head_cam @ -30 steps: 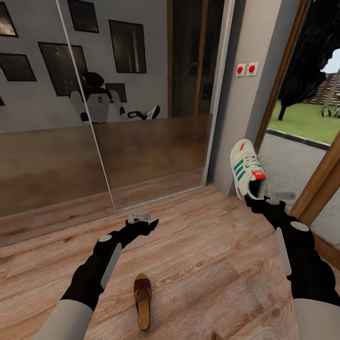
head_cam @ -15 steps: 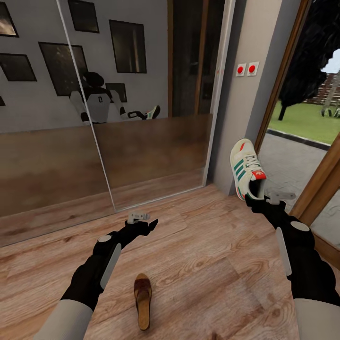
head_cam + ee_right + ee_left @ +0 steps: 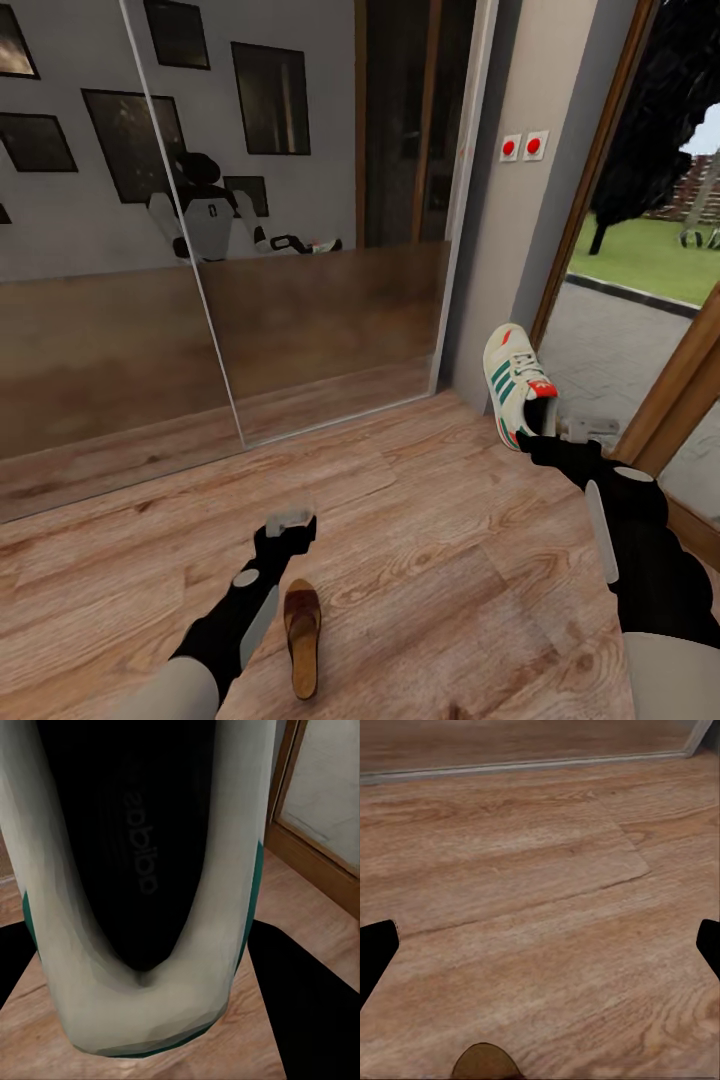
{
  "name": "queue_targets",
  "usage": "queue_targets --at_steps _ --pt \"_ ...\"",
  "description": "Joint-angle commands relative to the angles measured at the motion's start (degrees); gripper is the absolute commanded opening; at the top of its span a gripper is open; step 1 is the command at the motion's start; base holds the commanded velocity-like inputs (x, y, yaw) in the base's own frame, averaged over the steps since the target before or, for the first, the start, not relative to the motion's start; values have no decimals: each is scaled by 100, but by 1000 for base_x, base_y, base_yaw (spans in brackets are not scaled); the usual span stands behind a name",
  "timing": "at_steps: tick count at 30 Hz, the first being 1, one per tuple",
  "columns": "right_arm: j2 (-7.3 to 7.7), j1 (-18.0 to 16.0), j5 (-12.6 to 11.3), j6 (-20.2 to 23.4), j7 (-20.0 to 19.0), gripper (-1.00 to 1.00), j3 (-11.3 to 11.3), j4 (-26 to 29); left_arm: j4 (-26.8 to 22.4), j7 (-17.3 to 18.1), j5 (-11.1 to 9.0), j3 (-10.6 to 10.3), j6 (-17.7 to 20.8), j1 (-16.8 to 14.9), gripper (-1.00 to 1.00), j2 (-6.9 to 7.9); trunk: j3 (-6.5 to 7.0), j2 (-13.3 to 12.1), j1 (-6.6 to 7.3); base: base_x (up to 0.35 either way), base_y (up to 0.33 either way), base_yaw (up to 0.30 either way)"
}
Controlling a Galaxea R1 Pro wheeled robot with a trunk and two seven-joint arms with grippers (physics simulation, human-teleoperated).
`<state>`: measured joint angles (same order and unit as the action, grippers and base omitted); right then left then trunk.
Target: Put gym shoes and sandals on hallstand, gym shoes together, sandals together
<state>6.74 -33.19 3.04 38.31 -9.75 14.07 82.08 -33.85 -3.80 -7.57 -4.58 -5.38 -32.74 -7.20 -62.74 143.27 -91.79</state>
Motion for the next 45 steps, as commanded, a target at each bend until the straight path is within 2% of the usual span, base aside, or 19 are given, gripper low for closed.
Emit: queue_targets --at_steps 1,11,14,20,31,45 --pt "1 -3 30 37 -36 -100 4 11 87 -63 -66 -42 -68 -4 100 -3 -5 2 1 0 0 0" --pt "6 -3 29 59 -41 -100 26 27 659 -94 -83 -43 -336 -4 100 -26 -29 2 1 0 0 0" --pt "5 -3 29 59 -40 -100 32 27 934 -90 -79 -43 -487 -4 100 -32 -122 6 -6 0 0 0" --pt "3 -4 30 59 -38 -100 34 28 1360 -79 -78 -43 -805 -4 100 -52 -158 6 -6 0 0 17" --pt "3 -3 30 56 -41 -100 37 28 1573 -68 -78 -43 -824 -4 100 -54 -482 21 -35 0 0 23" --pt "3 -3 29 57 -39 -100 42 28 1595 -68 -78 -43 -824 -4 100 -54 -922 39 -71 0 0 -50"
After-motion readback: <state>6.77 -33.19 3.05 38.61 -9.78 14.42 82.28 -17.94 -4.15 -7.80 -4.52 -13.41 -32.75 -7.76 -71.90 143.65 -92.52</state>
